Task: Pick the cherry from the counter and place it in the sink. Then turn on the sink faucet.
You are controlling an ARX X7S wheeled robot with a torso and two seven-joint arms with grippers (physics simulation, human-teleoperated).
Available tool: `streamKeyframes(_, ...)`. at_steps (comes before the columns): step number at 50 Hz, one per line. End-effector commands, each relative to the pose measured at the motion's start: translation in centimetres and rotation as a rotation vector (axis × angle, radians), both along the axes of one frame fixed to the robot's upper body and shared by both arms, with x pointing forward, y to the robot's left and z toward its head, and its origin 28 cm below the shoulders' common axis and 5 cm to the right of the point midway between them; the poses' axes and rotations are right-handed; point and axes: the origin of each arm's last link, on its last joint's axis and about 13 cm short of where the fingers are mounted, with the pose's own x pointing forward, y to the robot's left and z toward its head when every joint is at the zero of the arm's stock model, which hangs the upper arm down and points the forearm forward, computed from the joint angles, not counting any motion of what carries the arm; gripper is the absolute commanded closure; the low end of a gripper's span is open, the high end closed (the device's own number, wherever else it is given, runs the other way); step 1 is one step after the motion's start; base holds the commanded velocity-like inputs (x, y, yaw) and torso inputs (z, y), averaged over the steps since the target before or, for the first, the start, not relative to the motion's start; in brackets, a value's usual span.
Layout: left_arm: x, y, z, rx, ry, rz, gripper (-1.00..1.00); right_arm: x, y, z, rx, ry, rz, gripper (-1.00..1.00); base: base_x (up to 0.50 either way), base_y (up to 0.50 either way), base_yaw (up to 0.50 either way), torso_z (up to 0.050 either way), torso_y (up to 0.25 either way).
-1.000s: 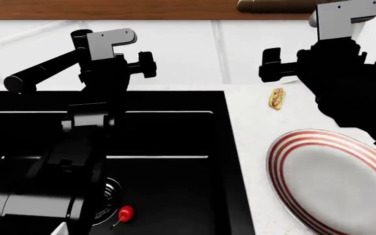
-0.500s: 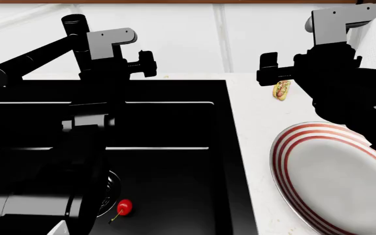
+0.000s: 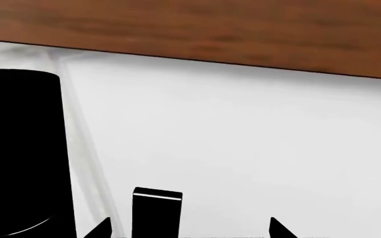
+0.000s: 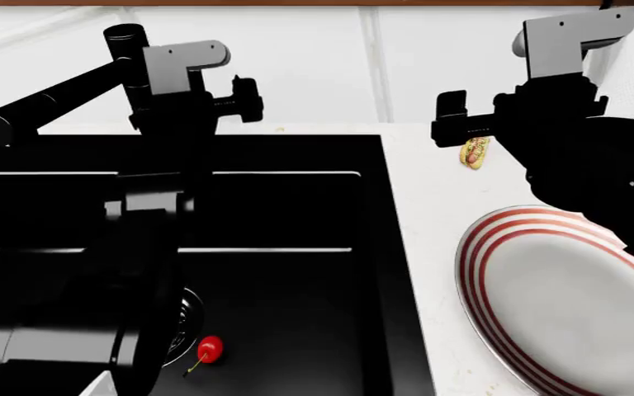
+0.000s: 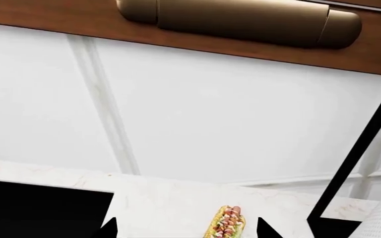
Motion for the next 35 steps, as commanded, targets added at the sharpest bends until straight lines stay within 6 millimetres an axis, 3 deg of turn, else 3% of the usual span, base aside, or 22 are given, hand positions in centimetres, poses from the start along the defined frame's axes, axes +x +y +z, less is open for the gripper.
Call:
streamKeyframes(1,-0.1,0.0,-0.5,0.024,-0.006,-0.014,-1.0,-0.1,0.0,-0.1,0.001,0.001,0.005,-1.0,0.0,0.0,0.0,0.0,0.0)
streamKeyframes(35,-0.4,-1.9,-1.9,0.083,0.004,-0.2,-1.0,0.1,0.0,-0.4,0.011,0.006,0.01,-1.0,0.0,0.0,0.0,0.0,0.0)
